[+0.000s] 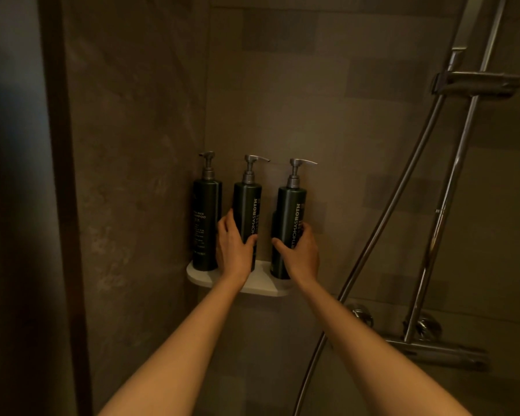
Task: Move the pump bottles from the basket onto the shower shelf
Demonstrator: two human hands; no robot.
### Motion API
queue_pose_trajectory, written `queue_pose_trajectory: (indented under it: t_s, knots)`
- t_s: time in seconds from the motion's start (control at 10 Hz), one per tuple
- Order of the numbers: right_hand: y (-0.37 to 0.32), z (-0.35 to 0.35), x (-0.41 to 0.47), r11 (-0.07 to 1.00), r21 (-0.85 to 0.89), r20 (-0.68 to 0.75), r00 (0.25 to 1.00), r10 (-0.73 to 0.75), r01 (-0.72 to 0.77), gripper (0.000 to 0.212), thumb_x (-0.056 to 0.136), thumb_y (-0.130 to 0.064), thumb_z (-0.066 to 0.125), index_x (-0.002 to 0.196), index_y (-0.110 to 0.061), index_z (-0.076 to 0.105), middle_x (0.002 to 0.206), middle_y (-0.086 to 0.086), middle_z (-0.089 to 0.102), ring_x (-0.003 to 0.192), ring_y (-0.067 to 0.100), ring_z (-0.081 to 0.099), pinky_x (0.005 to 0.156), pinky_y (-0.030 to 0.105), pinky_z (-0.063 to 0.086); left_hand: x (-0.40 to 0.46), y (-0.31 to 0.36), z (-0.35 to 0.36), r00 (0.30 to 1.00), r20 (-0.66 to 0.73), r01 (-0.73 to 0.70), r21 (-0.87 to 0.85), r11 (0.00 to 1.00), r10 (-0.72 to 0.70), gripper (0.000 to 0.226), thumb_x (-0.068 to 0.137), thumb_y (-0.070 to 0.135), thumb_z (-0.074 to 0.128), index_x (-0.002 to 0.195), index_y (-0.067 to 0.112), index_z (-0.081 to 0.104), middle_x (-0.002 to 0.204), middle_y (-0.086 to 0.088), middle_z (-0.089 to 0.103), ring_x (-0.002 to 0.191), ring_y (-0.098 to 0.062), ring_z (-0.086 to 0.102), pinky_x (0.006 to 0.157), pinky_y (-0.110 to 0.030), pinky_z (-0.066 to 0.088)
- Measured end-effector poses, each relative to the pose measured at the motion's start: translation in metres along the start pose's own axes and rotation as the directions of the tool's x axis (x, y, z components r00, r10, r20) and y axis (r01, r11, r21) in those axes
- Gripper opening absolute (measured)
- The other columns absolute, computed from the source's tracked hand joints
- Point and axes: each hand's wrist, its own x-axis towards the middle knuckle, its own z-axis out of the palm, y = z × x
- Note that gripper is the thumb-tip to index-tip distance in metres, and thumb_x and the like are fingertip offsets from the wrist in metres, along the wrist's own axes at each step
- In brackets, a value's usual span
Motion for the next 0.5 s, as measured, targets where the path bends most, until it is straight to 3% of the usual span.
queue_pose_trajectory:
  t_s: [0.3,0.4,0.5]
  knots:
    - [-0.004,-0.005,-0.009,0.998,0.034,0.038,0.998,0.059,-0.06,0.081,0.083,-0.048,0.063,0.147,-0.017,0.025,0.145,0.006,0.041,0.128,0.024,0.045,0.104,0.046,0.042,-0.011,0.004,-0.015,0.998,0.051,-0.038,0.08,0.996,0.034,0.068,0.094,0.029,0.054,0.15,0.015,0.019,0.153,-0.008,0.027,0.135,-0.025,0.037,0.104,-0.038,0.039]
    - [0.0,-0.012,-0.015,0.999,0.016,0.023,0.999,0.037,-0.037,0.075,0.09,-0.05,0.052,0.149,-0.016,0.021,0.152,0.005,0.031,0.135,0.023,0.036,0.106,0.039,0.034,-0.02,0.004,-0.025,0.994,0.056,-0.099,0.145,0.984,0.092,0.06,0.097,0.029,0.047,0.149,0.013,0.022,0.151,-0.008,0.029,0.134,-0.024,0.037,0.104,-0.035,0.038]
    - [0.005,-0.028,-0.022,0.999,-0.018,-0.02,0.999,-0.029,0.029,0.057,0.094,-0.041,0.048,0.142,-0.015,0.033,0.144,0.004,0.04,0.127,0.022,0.043,0.094,0.03,0.039,-0.032,0.009,-0.034,0.991,0.069,-0.129,0.265,0.955,0.115,0.051,0.098,0.028,0.043,0.146,0.013,0.032,0.147,-0.006,0.036,0.131,-0.021,0.04,0.101,-0.033,0.04]
